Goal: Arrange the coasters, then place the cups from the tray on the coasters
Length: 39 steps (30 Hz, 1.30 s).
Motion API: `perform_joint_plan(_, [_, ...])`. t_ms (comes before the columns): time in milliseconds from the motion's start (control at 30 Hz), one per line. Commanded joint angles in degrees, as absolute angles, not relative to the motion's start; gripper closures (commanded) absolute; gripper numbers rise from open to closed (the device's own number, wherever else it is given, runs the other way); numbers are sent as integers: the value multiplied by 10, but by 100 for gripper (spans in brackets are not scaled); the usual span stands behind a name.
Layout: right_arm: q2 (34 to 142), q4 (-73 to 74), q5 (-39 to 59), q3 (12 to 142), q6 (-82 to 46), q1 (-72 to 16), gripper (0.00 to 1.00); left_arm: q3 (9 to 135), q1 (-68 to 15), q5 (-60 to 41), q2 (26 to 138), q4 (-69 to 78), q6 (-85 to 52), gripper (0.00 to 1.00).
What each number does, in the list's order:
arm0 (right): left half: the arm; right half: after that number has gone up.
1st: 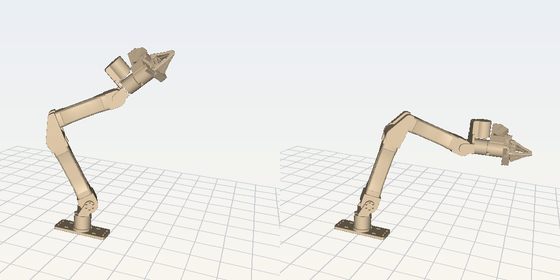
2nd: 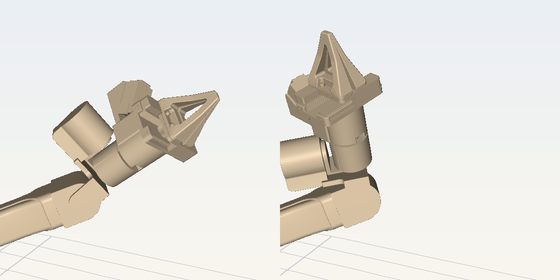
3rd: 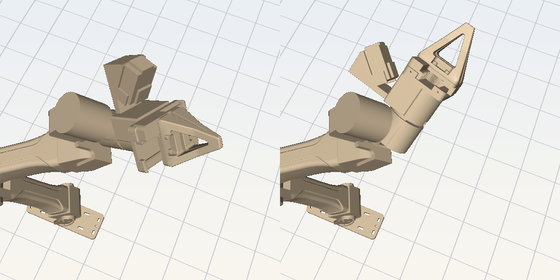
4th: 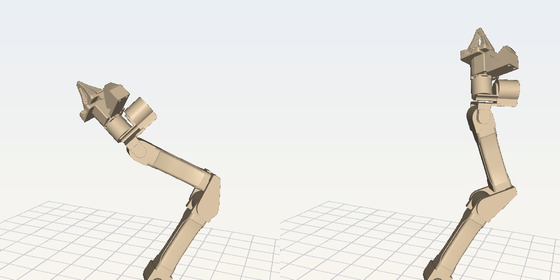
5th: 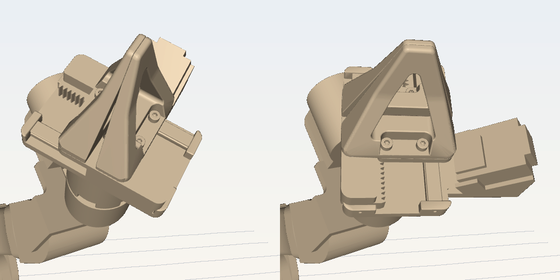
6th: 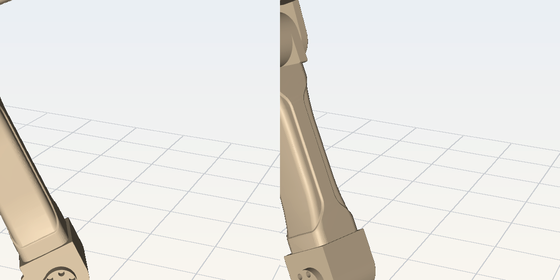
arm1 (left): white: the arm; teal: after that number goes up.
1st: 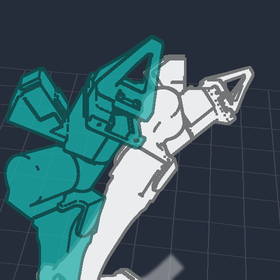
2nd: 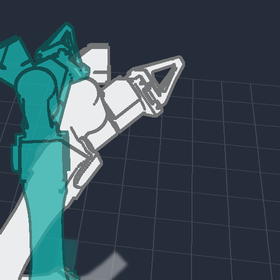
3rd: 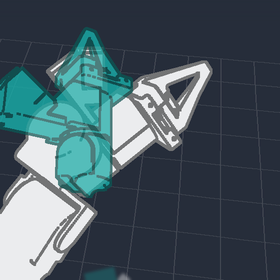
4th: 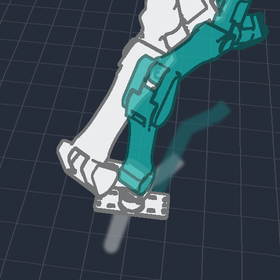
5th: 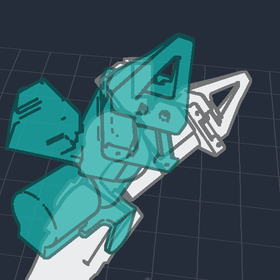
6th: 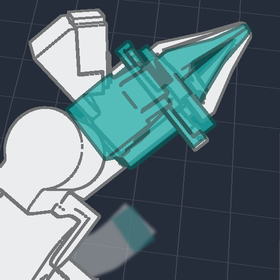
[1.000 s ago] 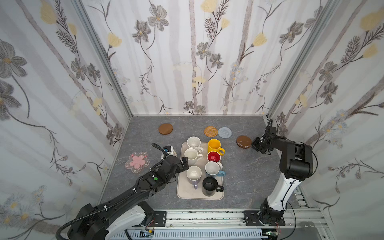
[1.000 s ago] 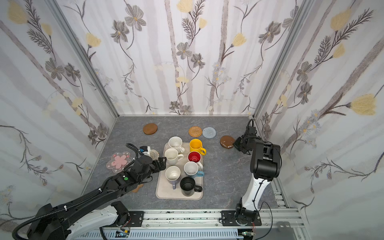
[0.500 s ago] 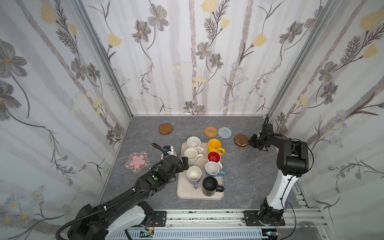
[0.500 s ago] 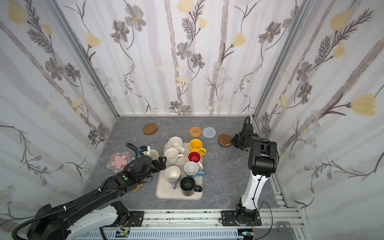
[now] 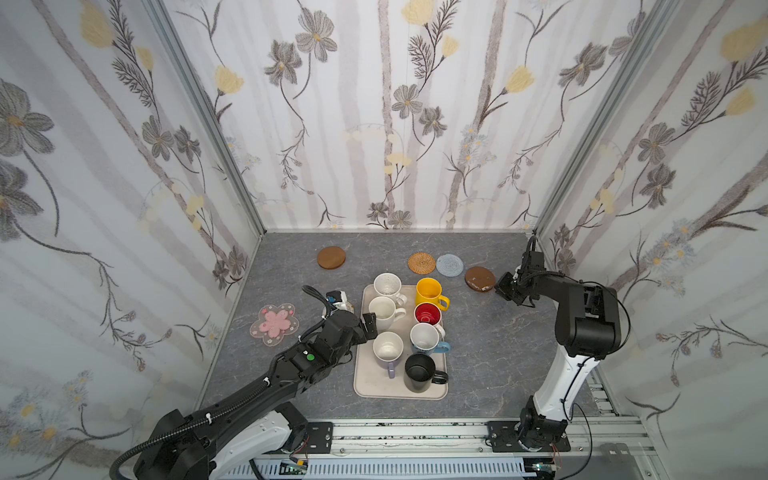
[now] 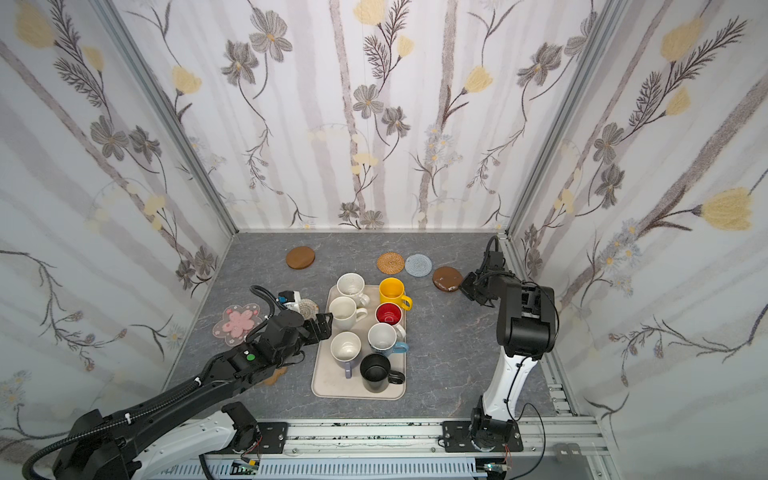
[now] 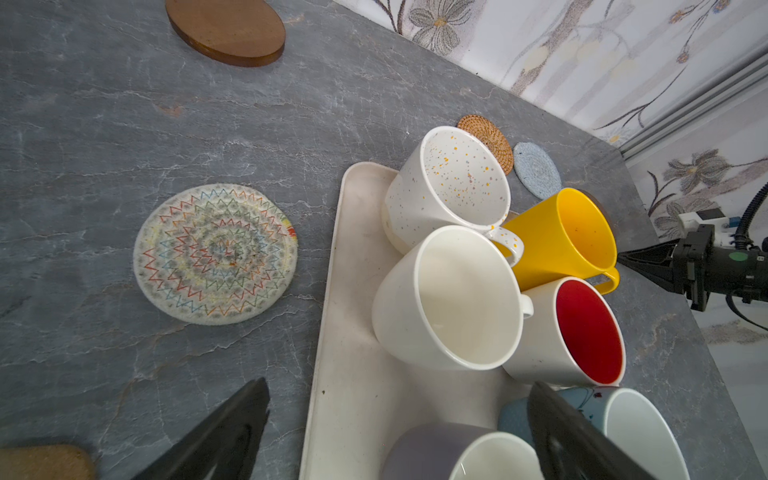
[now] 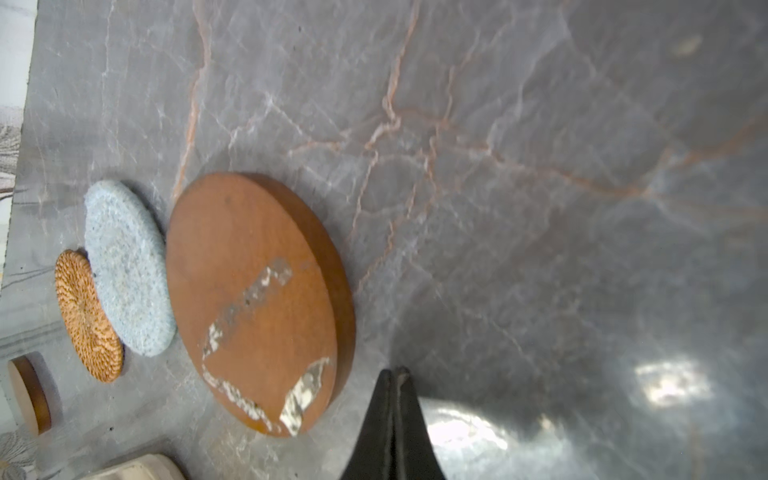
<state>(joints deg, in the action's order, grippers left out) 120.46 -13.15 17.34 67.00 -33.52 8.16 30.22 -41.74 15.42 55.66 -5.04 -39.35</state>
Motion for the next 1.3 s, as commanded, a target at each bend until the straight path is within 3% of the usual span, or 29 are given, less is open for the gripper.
perform_joint_plan(0, [1185,-92,183,638,-352,72,100,309,-417,172,555,-54,-390,0])
perform_joint_plan(567, [1222,-146,134,718,-349,47,100,304,-417,168,543,-54,-396,0])
perform_joint_plan(1267, [1202,-180,86,719,-340,7,100,306,-417,168,544,-53,-394,0])
